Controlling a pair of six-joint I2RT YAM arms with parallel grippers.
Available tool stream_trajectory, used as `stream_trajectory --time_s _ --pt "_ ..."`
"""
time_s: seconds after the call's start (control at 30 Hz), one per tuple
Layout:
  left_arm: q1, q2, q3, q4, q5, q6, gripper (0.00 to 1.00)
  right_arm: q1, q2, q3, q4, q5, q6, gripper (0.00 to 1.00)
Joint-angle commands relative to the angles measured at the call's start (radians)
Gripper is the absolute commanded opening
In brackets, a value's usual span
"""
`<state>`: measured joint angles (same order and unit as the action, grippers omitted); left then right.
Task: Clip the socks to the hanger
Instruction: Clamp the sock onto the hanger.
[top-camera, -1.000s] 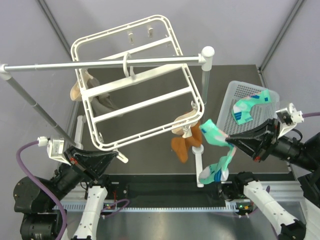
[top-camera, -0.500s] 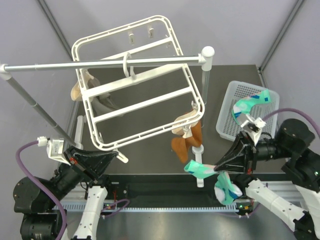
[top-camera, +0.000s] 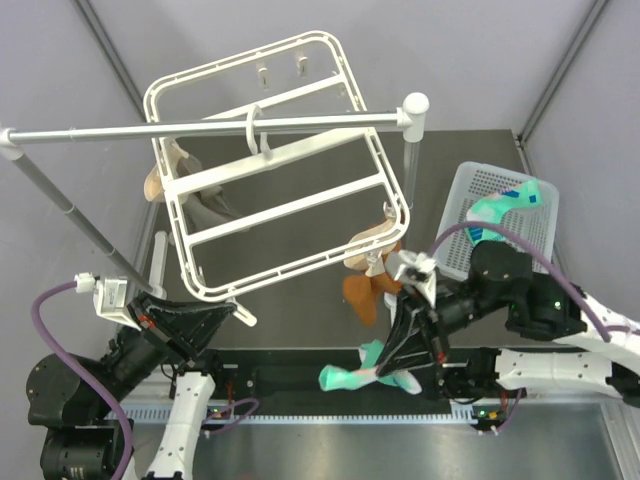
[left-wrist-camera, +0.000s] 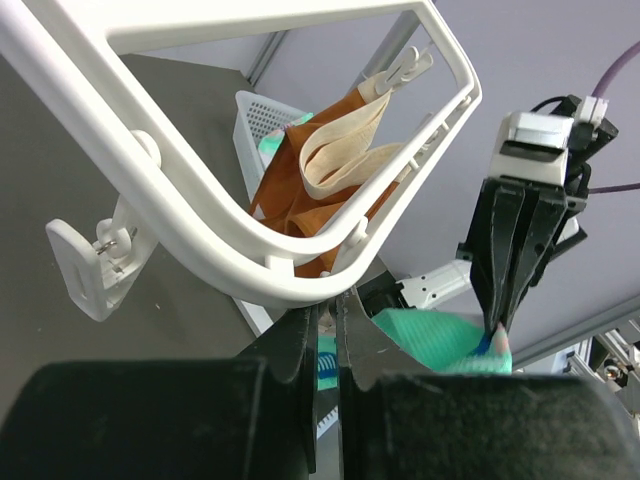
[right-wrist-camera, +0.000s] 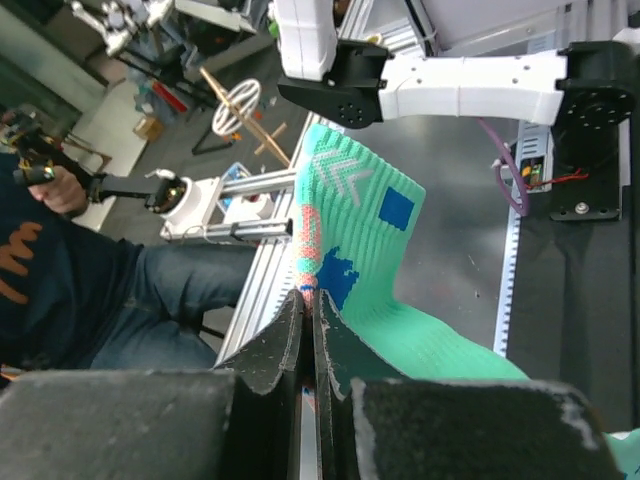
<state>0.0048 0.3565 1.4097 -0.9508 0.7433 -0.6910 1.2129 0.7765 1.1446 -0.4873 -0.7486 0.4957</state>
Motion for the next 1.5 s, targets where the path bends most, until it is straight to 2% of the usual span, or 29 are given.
stream_trajectory --time_s 0.0,0.3,0.53,0.9,1.47 --pt "-0.002 0.027 0.003 0.038 -0.009 -0.016 0.0 0.157 0.043 0.058 0.107 0.285 -0.036 0.0" --pt "-0.002 0.021 0.014 0.044 0.001 -0.025 0.0 0.232 0.138 -0.009 0.305 0.537 0.041 0.0" --pt "-0.002 0.018 0.02 0.041 0.002 -0.033 0.0 0.338 0.208 -0.013 0.42 0.781 0.012 0.0" --pt "-0.003 0.021 0.029 0.043 0.005 -0.035 0.0 0.338 0.204 -0.049 0.45 0.835 0.05 0.0" --pt "-0.002 0.018 0.023 0.049 0.008 -0.039 0.0 0.338 0.211 -0.054 0.532 0.764 0.049 0.0"
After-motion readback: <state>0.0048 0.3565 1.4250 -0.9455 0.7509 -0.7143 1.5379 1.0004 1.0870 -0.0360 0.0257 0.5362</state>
